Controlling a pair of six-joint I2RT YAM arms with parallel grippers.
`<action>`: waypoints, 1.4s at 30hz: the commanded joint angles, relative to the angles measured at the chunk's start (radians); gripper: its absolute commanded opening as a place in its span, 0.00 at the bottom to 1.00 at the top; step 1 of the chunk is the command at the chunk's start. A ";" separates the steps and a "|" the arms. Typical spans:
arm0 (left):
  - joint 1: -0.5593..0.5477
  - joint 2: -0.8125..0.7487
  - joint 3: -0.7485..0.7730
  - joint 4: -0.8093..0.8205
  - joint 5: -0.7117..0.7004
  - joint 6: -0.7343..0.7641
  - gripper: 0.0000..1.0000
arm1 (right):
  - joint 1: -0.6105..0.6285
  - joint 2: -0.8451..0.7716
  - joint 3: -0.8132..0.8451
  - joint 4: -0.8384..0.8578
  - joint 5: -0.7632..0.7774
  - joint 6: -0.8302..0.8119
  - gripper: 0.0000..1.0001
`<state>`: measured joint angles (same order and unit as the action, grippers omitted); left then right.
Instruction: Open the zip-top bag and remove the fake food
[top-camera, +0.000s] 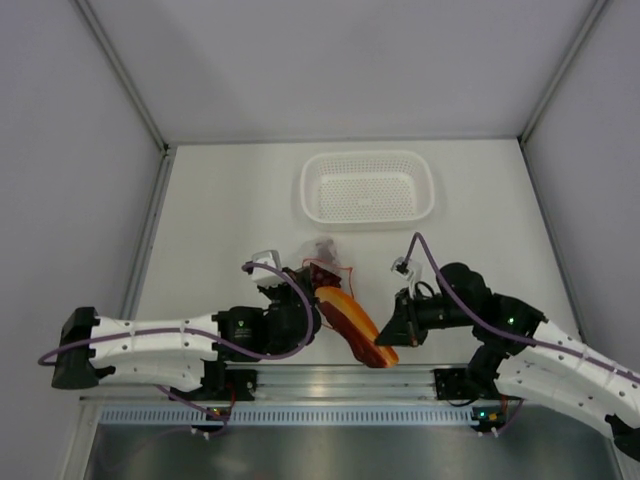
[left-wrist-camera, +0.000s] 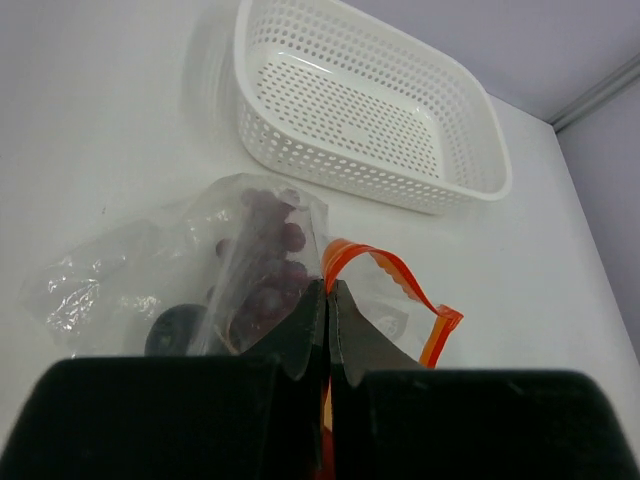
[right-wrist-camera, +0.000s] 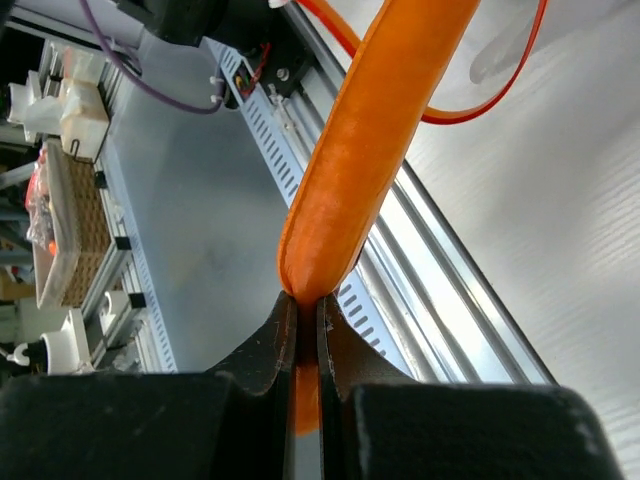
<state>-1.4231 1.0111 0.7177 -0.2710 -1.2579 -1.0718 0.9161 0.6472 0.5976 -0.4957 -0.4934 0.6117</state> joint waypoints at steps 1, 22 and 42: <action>-0.002 0.001 0.046 -0.039 -0.072 0.003 0.00 | 0.004 -0.073 0.129 -0.078 -0.016 -0.085 0.00; 0.087 -0.104 -0.015 -0.123 0.069 -0.122 0.00 | 0.004 -0.003 0.624 -0.219 0.696 -0.061 0.00; 0.085 -0.134 0.042 -0.123 0.092 -0.067 0.00 | -0.215 0.544 0.442 0.486 1.088 0.365 0.00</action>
<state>-1.3392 0.8906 0.7086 -0.3981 -1.1484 -1.1614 0.7223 1.1229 1.0504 -0.1761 0.4835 0.8406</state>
